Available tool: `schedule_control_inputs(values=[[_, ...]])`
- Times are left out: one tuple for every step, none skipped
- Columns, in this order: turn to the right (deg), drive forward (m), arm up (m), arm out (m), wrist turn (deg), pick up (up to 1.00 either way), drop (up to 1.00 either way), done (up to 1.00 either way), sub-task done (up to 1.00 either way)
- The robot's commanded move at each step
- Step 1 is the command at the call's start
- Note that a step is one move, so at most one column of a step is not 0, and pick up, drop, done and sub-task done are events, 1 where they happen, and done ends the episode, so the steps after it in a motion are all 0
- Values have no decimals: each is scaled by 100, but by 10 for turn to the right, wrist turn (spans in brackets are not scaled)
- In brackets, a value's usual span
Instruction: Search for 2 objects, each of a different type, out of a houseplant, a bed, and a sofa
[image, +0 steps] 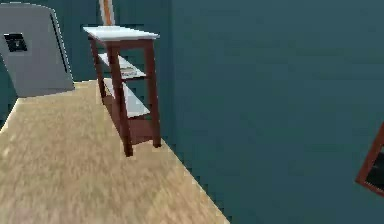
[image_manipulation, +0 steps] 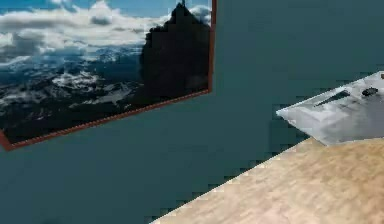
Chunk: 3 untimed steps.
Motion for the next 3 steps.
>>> schedule_control_inputs(values=[[450,0,0,0,0,0,0,0,0],[450,0,0,0,0,0,0,0,0],[450,0,0,0,0,0,0,0,0]])
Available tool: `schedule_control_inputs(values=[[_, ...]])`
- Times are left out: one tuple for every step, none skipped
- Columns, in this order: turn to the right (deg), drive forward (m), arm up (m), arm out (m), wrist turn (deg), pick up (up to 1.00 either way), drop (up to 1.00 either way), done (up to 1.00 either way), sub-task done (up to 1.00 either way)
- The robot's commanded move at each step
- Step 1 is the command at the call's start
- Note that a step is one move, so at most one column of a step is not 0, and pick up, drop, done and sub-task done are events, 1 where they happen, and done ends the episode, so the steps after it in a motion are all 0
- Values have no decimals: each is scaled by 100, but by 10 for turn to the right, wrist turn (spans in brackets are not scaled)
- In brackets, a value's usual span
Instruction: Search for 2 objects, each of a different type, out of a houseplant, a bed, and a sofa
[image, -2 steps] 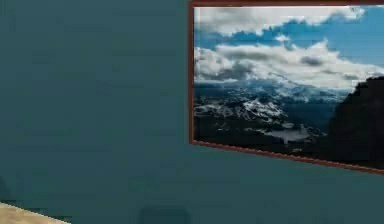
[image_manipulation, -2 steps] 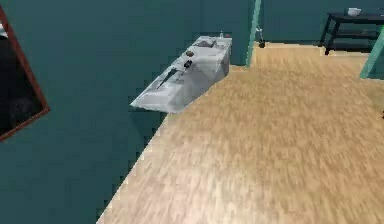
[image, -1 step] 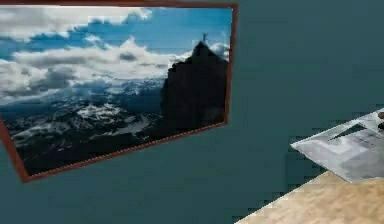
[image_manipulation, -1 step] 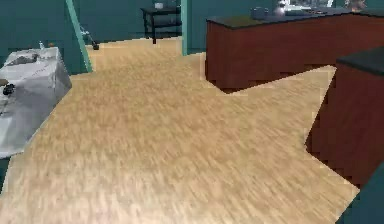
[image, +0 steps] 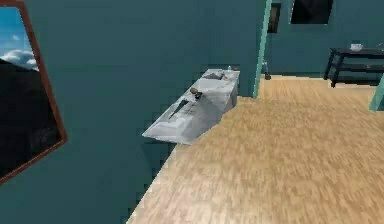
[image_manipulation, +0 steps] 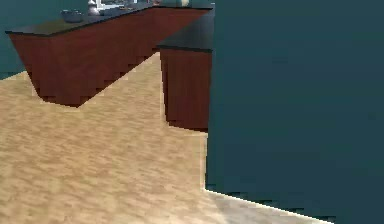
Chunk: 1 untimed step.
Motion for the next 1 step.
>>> schedule_control_inputs(values=[[270,0,0,0,0,0,0,0,0]])
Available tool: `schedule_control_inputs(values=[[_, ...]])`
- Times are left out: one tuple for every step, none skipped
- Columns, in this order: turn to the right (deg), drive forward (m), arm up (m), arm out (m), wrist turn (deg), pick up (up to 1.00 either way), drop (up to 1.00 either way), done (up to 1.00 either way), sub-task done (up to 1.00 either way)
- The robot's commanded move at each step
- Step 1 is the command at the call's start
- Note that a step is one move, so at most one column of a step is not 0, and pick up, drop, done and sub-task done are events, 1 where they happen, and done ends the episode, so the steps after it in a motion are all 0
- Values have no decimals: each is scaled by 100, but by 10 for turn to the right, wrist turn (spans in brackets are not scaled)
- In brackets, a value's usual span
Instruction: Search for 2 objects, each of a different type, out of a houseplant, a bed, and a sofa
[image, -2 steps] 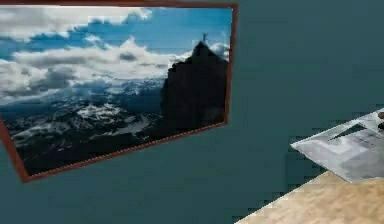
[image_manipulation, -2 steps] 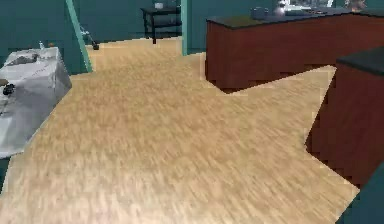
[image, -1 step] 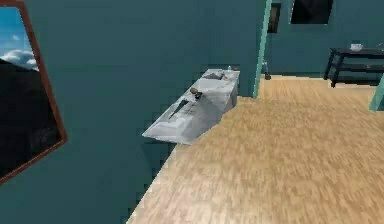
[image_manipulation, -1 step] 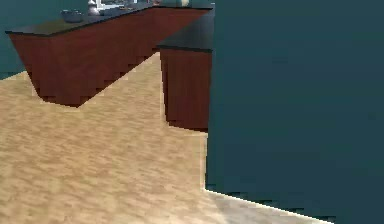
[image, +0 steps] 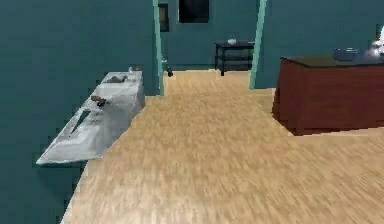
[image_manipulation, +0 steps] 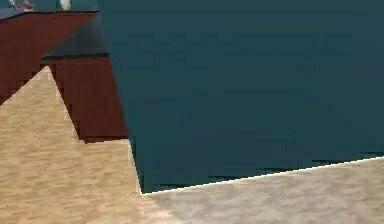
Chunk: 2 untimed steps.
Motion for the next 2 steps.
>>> schedule_control_inputs(values=[[0,100,0,0,0,0,0,0,0],[90,0,0,0,0,0,0,0,0]])
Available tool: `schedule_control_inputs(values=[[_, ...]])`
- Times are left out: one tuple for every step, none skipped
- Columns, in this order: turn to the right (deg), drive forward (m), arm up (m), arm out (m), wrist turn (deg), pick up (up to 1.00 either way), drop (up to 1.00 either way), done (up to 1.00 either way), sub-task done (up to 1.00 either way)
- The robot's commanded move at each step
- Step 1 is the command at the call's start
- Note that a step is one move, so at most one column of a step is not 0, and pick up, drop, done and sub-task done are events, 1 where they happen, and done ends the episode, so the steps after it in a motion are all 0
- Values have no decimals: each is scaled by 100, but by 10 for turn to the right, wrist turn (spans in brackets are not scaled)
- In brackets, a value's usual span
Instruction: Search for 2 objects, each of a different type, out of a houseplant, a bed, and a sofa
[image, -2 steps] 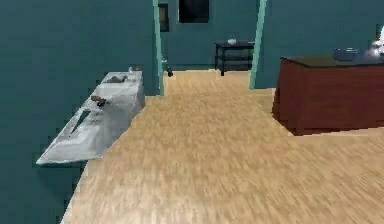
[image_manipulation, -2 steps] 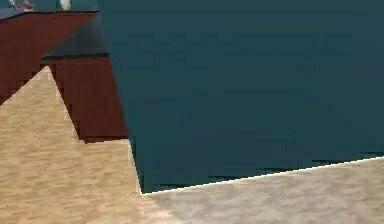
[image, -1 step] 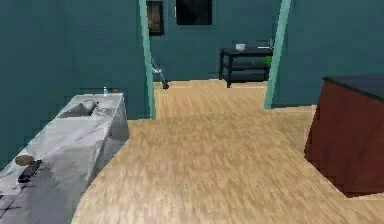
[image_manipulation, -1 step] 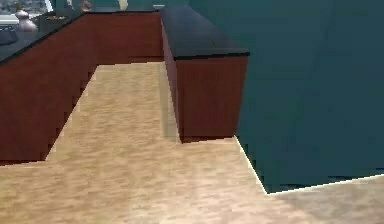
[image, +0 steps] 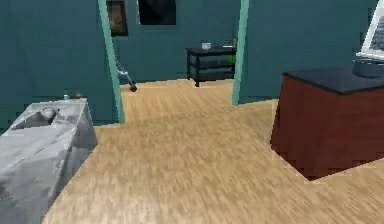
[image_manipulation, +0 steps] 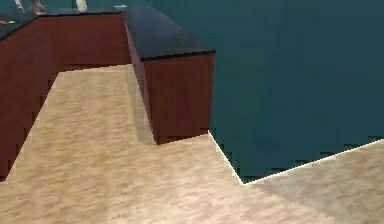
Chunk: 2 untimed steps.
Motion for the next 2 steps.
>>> schedule_control_inputs(values=[[0,20,0,0,0,0,0,0,0],[-120,0,0,0,0,0,0,0,0]])
